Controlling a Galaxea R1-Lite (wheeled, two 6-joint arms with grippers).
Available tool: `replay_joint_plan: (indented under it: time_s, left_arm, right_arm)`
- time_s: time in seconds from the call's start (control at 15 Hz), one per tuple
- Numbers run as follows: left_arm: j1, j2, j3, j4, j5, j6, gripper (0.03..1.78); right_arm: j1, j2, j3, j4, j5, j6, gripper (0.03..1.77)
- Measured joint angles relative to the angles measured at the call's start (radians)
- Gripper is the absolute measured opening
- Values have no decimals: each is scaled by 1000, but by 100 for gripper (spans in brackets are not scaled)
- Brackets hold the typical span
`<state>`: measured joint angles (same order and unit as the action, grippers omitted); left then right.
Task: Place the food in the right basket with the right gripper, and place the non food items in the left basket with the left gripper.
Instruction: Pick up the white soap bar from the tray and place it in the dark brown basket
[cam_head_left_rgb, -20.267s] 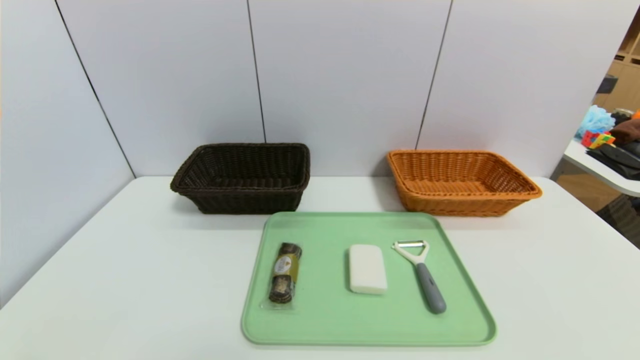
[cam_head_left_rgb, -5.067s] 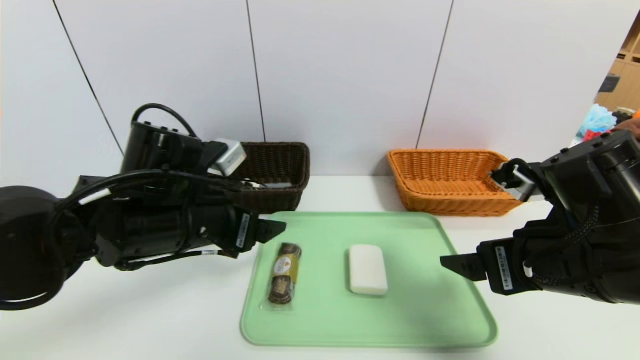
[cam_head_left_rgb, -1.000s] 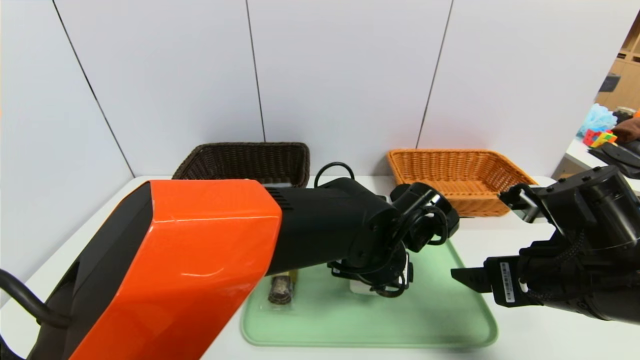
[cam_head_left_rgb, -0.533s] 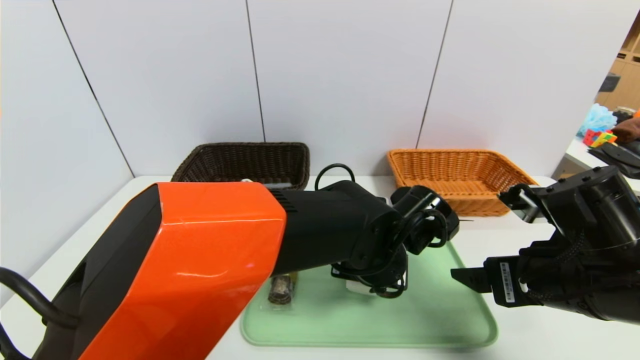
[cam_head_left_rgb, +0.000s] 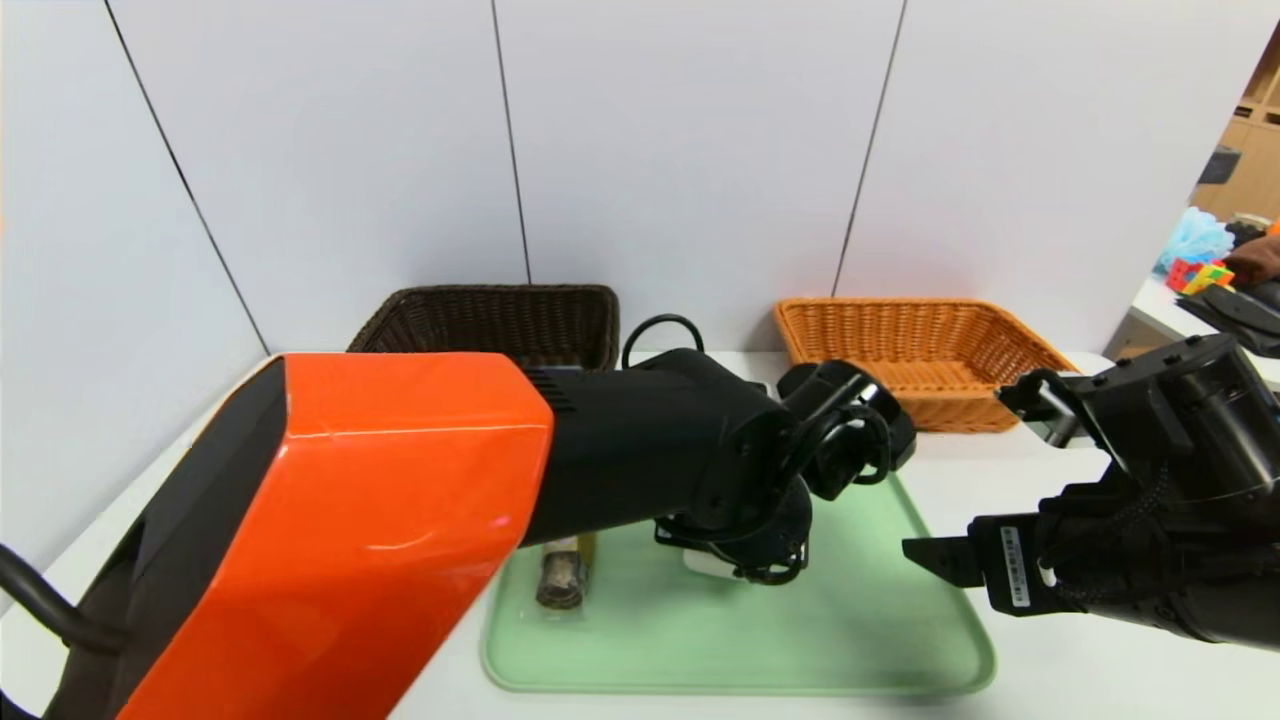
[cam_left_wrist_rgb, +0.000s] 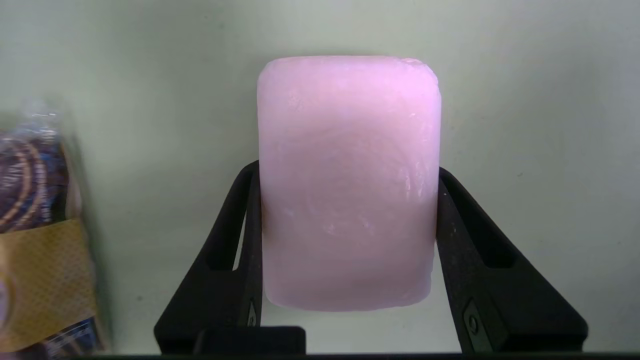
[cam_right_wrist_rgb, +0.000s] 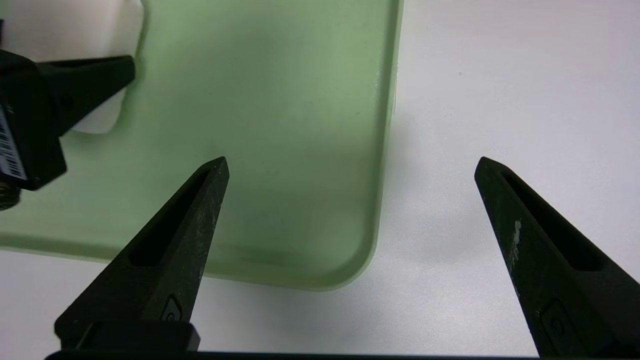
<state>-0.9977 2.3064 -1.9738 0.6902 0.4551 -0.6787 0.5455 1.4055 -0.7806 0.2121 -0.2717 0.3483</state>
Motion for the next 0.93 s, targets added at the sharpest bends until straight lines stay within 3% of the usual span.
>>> replay_joint_plan:
  time_s: [0.47,0.93]
  left_arm:
    - [74,-120,1,-3,15,41,97]
    - [290,-256,0,-76,15,183,97]
  right_arm:
    - [0,0,4,-8,5,0,170]
    - [0,1,22,-22,7,0,170]
